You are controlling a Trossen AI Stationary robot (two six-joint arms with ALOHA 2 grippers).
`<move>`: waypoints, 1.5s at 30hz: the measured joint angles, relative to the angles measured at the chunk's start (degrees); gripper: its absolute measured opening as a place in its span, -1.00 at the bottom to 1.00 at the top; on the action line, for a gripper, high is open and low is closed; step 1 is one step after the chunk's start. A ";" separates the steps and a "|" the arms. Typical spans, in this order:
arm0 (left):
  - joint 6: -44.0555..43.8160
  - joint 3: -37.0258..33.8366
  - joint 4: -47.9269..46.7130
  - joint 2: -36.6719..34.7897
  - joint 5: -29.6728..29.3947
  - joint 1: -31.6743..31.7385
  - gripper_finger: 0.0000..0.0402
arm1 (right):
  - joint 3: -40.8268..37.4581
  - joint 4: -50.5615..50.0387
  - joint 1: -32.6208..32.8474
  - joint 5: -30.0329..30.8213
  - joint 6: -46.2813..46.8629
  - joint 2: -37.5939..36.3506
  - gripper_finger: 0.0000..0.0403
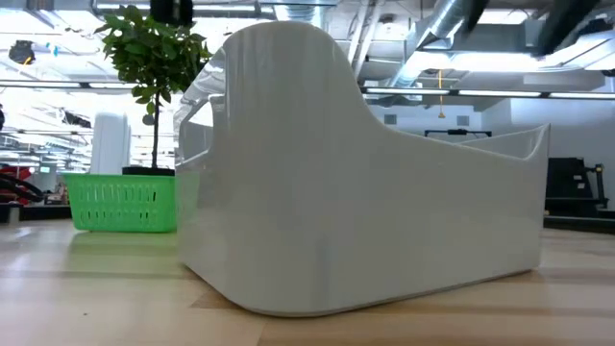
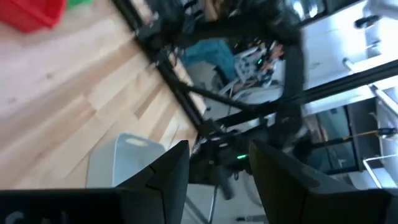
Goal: Stack baskets by color
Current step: Stack the bottom gray bin on the gray bins
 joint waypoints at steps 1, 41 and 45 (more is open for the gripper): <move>0.21 0.00 -1.22 -1.63 -0.08 0.40 -0.23 | -0.45 -0.12 -0.60 -0.06 0.00 0.04 -0.12; 8.10 0.00 -4.22 -10.70 5.87 4.38 -0.23 | 6.39 -21.44 -27.85 -2.41 -36.08 -1.92 -0.12; 8.19 0.00 -4.35 -11.09 6.46 4.38 -0.23 | 5.77 -21.14 -22.00 -6.43 -30.31 -0.87 -0.12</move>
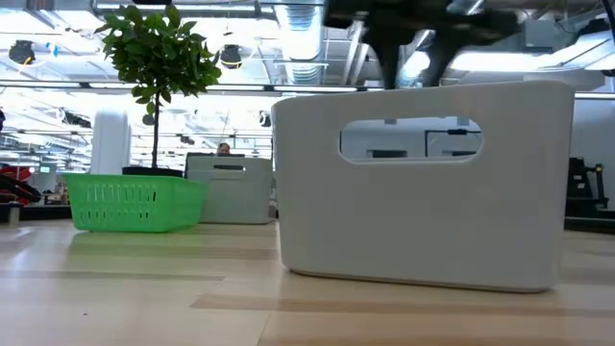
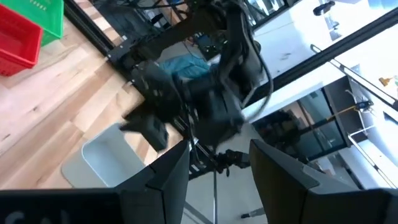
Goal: Stack baskets by color
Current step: Stack the bottom gray bin on the gray bins
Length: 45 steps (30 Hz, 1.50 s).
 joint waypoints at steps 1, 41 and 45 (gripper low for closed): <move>0.00 0.00 -0.14 -0.18 0.00 0.00 -0.23 | -0.77 -0.06 1.58 -1.16 1.97 0.55 -0.12; -0.78 -0.02 -2.58 -11.91 -4.20 -0.02 -0.23 | -0.37 7.42 -5.04 -0.67 -3.55 0.91 -0.99; -0.78 -0.02 -2.45 -15.43 -7.49 -0.02 -0.23 | 6.08 8.51 -14.09 0.67 -15.93 0.82 -0.99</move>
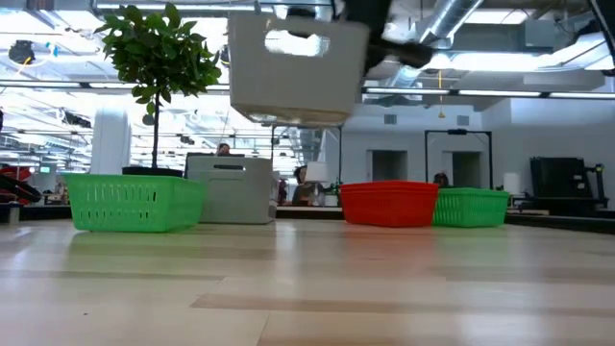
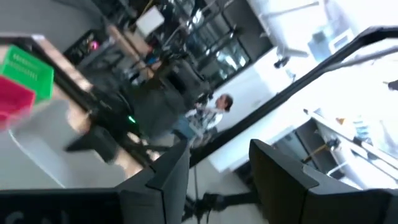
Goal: Stack baskets by color
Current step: Stack the bottom gray bin on the gray bins
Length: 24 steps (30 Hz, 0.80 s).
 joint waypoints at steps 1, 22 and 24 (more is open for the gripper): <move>0.00 0.00 -0.05 -0.70 -0.44 0.02 -0.23 | 0.90 1.72 -2.34 0.02 -2.64 0.28 -0.99; -0.79 0.02 -0.34 -2.81 -15.54 0.02 -0.23 | 18.09 23.46 -25.34 -9.89 -31.94 14.17 -1.00; -0.81 0.01 -0.37 -2.75 -17.39 0.01 -0.23 | 20.99 22.36 -25.45 -10.54 -33.25 16.16 -1.00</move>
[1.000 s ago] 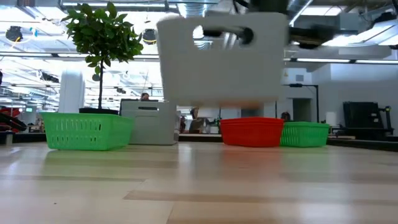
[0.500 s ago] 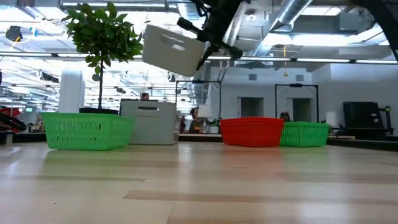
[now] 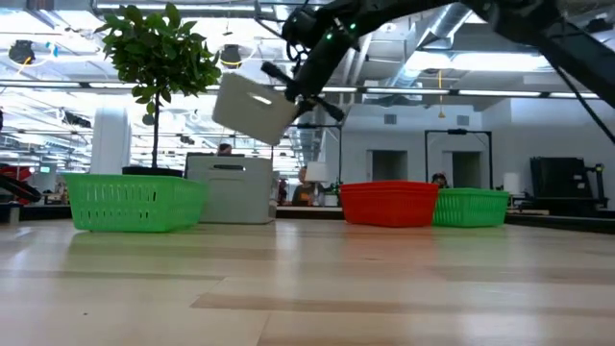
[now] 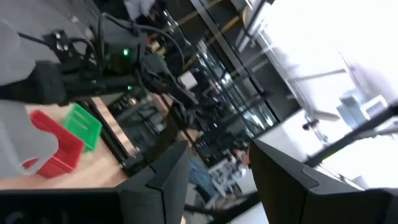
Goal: Stack baskets by color
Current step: Stack the bottom gray bin on the gray bins
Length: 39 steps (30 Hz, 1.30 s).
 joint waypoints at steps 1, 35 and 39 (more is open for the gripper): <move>-0.02 0.01 -0.10 0.04 -1.11 0.01 -0.23 | 1.30 -0.29 -0.30 -0.71 -0.42 1.01 -1.00; 1.68 -0.01 -1.05 0.06 -8.19 0.01 -0.23 | 6.82 -5.65 2.19 3.42 0.21 9.28 -0.92; 1.68 0.01 -1.05 0.06 -8.23 0.01 -0.23 | 6.82 -5.98 2.68 3.94 0.88 9.28 -0.92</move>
